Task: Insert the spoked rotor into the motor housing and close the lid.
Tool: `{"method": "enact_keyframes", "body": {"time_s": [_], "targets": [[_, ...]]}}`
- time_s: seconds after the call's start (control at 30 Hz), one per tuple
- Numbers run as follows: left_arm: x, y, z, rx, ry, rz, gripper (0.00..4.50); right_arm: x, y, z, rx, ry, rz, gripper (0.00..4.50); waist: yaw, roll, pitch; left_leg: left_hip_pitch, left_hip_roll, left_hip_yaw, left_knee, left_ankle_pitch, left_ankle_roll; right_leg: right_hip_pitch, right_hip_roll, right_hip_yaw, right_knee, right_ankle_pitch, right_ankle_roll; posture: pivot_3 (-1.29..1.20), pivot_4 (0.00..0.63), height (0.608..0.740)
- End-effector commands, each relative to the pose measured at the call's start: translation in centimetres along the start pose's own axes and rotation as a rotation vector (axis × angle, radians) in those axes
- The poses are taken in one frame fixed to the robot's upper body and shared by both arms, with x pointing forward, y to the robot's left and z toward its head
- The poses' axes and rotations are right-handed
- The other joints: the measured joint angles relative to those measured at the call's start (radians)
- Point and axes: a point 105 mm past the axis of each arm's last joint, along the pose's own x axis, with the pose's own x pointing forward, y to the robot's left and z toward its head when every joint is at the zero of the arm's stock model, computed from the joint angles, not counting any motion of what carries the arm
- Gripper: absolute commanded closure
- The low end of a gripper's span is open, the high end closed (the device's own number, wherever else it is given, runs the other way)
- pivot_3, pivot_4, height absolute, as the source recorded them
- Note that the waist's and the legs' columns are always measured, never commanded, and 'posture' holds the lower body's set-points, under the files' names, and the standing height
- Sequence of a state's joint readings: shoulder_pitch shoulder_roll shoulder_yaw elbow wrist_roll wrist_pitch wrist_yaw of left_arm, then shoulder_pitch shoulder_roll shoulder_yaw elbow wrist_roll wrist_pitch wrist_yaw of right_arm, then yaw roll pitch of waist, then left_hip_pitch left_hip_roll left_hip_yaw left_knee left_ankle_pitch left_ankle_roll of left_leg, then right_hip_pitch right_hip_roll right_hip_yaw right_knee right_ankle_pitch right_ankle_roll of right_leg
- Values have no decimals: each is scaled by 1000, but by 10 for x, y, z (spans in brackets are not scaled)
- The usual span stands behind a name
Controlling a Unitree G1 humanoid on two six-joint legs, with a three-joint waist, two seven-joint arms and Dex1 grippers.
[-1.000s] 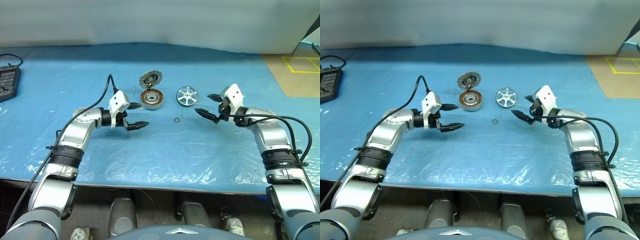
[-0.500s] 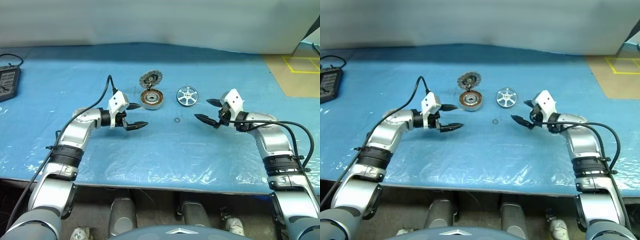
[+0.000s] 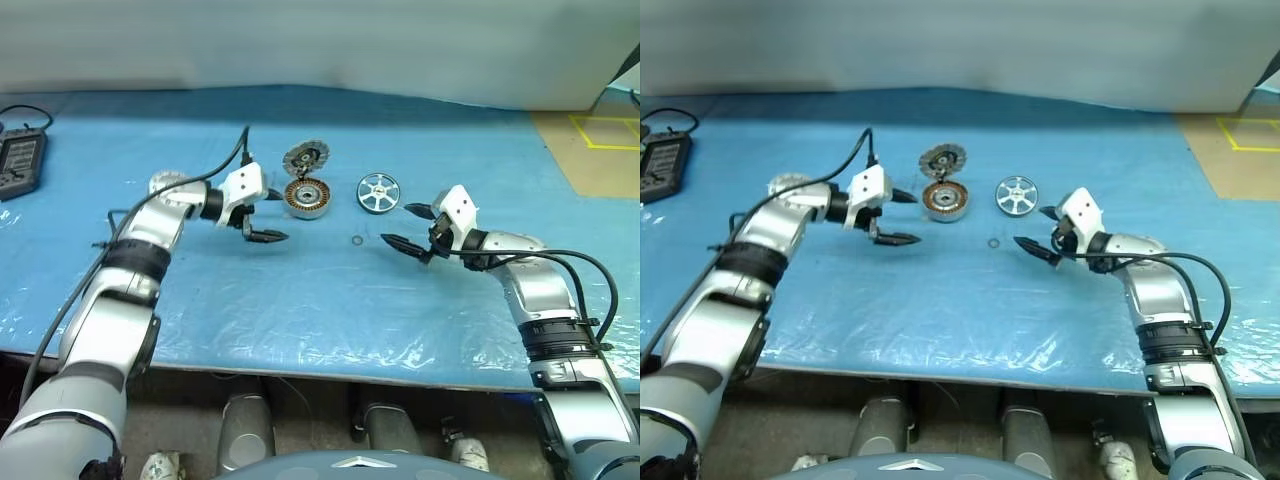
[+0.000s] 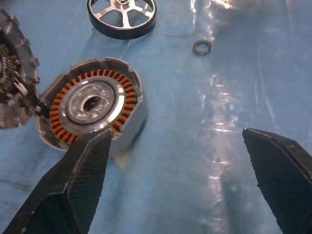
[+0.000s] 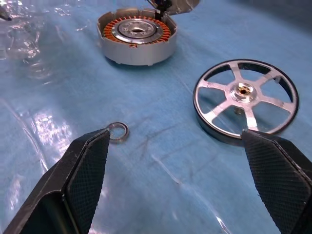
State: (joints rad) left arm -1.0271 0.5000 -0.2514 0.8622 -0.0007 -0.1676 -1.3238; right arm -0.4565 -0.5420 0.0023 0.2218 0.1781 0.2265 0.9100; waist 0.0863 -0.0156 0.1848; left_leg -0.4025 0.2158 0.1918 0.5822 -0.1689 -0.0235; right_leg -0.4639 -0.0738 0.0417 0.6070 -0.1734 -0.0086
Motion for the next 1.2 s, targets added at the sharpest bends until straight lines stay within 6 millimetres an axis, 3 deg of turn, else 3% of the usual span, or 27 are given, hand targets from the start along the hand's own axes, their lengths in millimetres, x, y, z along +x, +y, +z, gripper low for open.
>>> {"method": "enact_keyframes", "body": {"time_s": [0.03,0.23,0.47,0.83,1.0,1.2], "targets": [[3,7,9,142,91,-85,0,-1,2,13,-31,-56,-18,36,6,0,0,0,0,0,0,0,0,0,0,0,0,0,0,0,150,740],[12,19,23,284,216,-134,0,-4,7,10,-23,-62,-46,36,14,0,0,-1,-1,-1,0,0,0,0,-1,-1,-1,0,0,0,150,740],[20,22,25,373,344,-172,0,-10,5,11,-25,-58,-77,36,13,0,0,-1,-1,-5,0,0,0,3,-1,-4,-1,0,0,0,150,740],[18,34,45,369,486,-200,0,-25,-4,21,-54,-12,-48,36,17,0,0,-1,-3,-13,0,0,0,8,-2,-11,-2,0,0,0,150,740],[21,32,36,381,578,-219,0,-28,-8,28,-69,-15,-52,36,15,0,0,-1,-3,-14,0,0,0,8,-2,-11,-2,-1,0,0,150,740],[30,35,38,418,616,-194,0,-31,-5,30,-73,-17,-53,36,17,0,0,-1,-3,-15,0,0,0,8,-2,-12,-2,-1,0,0,150,740]]}}
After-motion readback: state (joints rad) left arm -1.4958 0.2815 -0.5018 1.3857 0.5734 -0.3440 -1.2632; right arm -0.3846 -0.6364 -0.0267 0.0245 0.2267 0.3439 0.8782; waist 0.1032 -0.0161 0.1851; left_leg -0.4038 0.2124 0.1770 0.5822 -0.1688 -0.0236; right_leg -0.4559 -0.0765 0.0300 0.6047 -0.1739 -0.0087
